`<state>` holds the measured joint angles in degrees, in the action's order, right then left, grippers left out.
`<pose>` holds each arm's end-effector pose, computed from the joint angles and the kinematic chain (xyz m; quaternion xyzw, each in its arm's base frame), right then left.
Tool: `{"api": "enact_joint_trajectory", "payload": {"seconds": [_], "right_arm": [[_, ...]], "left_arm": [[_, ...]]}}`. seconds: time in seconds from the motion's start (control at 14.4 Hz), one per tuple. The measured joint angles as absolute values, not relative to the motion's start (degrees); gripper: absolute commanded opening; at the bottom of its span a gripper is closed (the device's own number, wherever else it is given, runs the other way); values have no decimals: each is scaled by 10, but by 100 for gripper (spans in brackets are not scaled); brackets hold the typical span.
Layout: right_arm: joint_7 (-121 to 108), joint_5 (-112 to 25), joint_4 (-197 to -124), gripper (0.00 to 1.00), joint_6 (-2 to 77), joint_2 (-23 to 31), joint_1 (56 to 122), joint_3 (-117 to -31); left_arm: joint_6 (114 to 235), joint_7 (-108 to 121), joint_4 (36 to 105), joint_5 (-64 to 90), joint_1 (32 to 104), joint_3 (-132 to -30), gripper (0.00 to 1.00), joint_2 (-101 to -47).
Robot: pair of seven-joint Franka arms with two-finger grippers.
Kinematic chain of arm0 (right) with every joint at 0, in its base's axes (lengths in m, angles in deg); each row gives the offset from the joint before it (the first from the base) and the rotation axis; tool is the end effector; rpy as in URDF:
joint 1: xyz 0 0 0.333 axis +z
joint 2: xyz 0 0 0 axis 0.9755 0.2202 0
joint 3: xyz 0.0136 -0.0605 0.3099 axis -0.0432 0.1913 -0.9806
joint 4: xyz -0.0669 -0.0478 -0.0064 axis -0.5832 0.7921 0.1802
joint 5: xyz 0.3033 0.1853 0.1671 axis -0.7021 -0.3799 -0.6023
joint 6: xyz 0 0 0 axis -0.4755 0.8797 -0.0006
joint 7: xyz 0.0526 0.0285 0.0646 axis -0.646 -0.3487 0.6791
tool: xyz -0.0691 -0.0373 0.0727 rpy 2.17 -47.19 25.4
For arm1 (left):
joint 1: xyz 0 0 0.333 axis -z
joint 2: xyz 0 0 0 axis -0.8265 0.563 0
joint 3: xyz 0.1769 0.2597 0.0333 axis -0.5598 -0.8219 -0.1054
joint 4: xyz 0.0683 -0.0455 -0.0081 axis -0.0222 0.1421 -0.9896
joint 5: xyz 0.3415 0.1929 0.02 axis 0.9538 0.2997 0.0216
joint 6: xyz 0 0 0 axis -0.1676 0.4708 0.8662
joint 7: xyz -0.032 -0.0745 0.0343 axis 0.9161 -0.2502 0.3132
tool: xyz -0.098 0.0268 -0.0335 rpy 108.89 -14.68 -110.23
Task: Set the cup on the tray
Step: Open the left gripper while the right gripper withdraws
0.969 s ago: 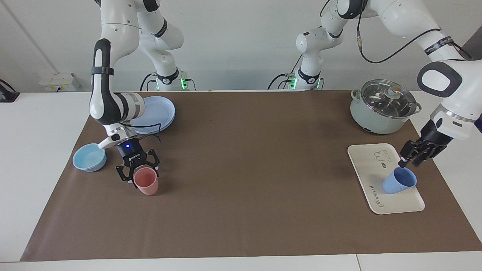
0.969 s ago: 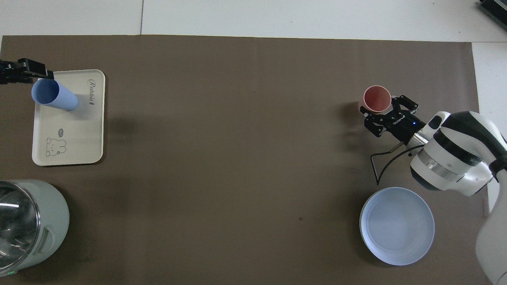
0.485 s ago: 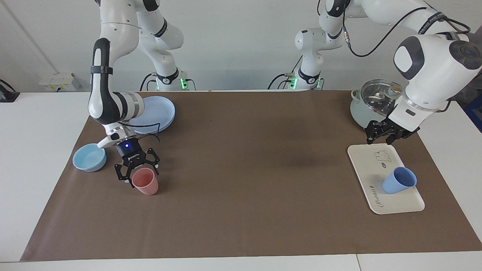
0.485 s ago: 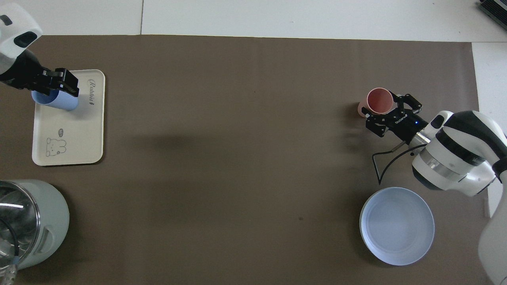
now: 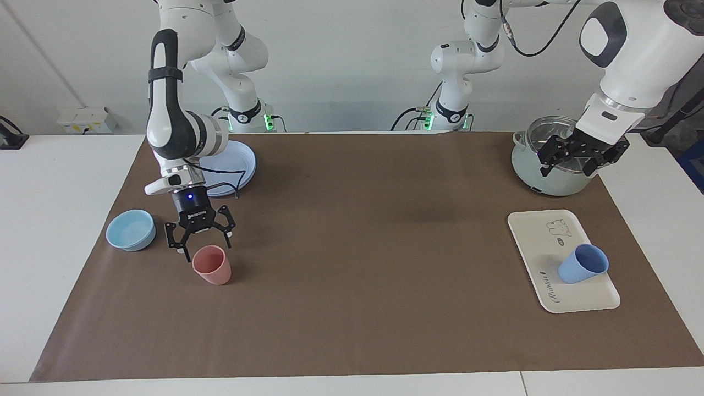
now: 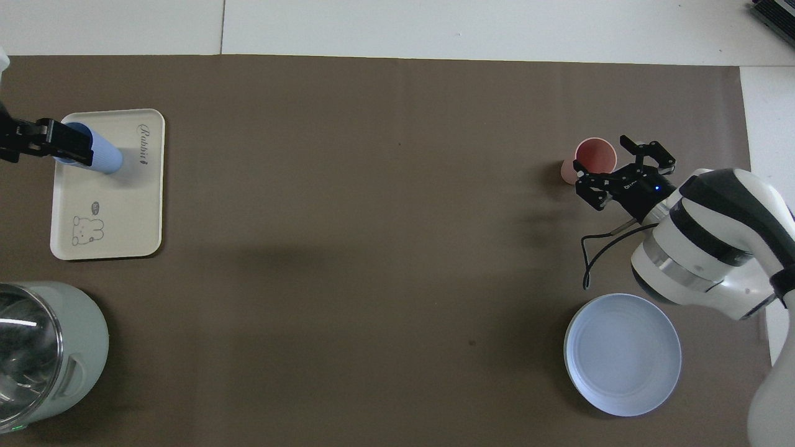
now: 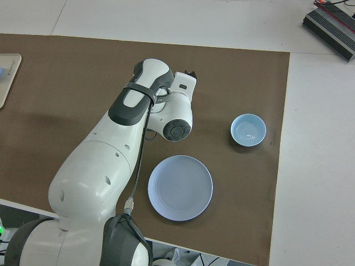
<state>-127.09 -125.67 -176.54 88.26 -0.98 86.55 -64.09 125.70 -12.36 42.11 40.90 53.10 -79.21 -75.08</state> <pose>0.5658 0.0064 0.3474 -0.8587 -0.2196 -0.4610 0.0436 0.6009 -0.0166 0.6117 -0.9985 0.0528 0.0009 0.0172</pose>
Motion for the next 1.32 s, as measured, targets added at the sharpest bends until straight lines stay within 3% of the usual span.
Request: {"api": "enact_joint_trajectory", "payload": {"seconds": [0.83,1.32], "right_arm": [[-1172,-1107,-1719,100,909,-7,876,-640],[-991,-867,-1711,100,819,-4,836,-637]], "left_arm": [[1258,-124,462,409,531,-791,100,-778],[1259,-124,464,409,531,-791,100,-780]]}}
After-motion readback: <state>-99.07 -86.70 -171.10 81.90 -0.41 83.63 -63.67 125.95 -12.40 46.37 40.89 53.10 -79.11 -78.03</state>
